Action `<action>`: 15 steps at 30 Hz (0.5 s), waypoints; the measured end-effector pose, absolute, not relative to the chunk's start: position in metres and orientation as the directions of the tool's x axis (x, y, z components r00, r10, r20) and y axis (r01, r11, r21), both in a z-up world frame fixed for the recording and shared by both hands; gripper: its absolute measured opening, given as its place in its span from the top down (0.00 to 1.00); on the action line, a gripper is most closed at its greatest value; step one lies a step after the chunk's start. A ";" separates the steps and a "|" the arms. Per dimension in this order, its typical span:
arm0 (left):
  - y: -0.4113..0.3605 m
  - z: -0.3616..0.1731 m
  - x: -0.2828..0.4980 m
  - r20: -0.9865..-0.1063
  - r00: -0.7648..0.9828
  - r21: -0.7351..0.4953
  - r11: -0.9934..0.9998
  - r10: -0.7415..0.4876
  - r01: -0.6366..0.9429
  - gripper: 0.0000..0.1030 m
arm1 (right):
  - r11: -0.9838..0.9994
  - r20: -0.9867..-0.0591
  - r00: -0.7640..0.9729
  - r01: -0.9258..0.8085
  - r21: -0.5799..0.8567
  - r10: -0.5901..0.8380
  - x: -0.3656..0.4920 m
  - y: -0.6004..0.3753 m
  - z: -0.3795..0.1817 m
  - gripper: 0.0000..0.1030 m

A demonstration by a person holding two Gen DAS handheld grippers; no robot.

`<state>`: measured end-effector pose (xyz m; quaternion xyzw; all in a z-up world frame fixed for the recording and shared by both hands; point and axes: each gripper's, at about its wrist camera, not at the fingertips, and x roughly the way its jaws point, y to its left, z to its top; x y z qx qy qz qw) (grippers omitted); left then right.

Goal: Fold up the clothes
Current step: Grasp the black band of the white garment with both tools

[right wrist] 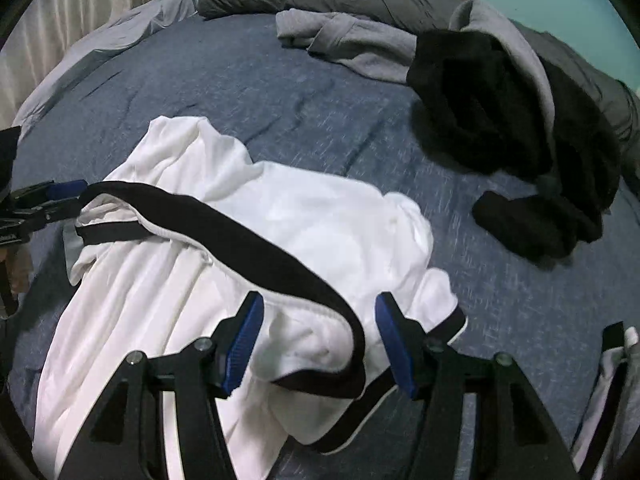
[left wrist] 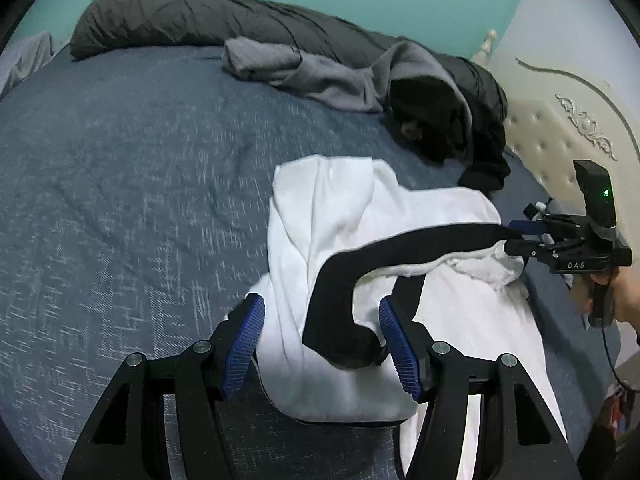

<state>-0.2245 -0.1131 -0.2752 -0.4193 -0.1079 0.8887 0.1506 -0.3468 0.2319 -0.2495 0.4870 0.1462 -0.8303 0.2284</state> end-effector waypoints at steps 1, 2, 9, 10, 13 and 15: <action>-0.113 -0.276 -0.224 -0.713 -0.603 -0.316 -0.932 0.357 -0.179 0.38 | -0.855 -0.876 -0.420 0.519 -0.018 -0.237 -0.346 0.234 -0.251 0.43; -0.112 -0.276 -0.224 -0.712 -0.604 -0.313 -0.932 0.357 -0.182 0.39 | -0.856 -0.877 -0.418 0.516 -0.014 -0.237 -0.346 0.235 -0.253 0.46; -0.112 -0.276 -0.228 -0.715 -0.595 -0.317 -0.929 0.366 -0.191 0.56 | -0.872 -0.874 -0.417 0.490 0.015 -0.249 -0.345 0.245 -0.257 0.82; -0.113 -0.275 -0.228 -0.715 -0.596 -0.320 -0.929 0.366 -0.187 0.56 | -0.875 -0.874 -0.418 0.484 0.016 -0.248 -0.346 0.246 -0.257 0.84; -0.113 -0.266 -0.228 -0.700 -0.606 -0.333 -0.924 0.377 -0.191 0.56 | -0.881 -0.869 -0.427 0.472 0.023 -0.251 -0.344 0.249 -0.255 0.87; -0.108 -0.263 -0.229 -0.702 -0.606 -0.318 -0.926 0.375 -0.204 0.56 | -0.884 -0.866 -0.436 0.468 0.013 -0.244 -0.343 0.249 -0.254 0.91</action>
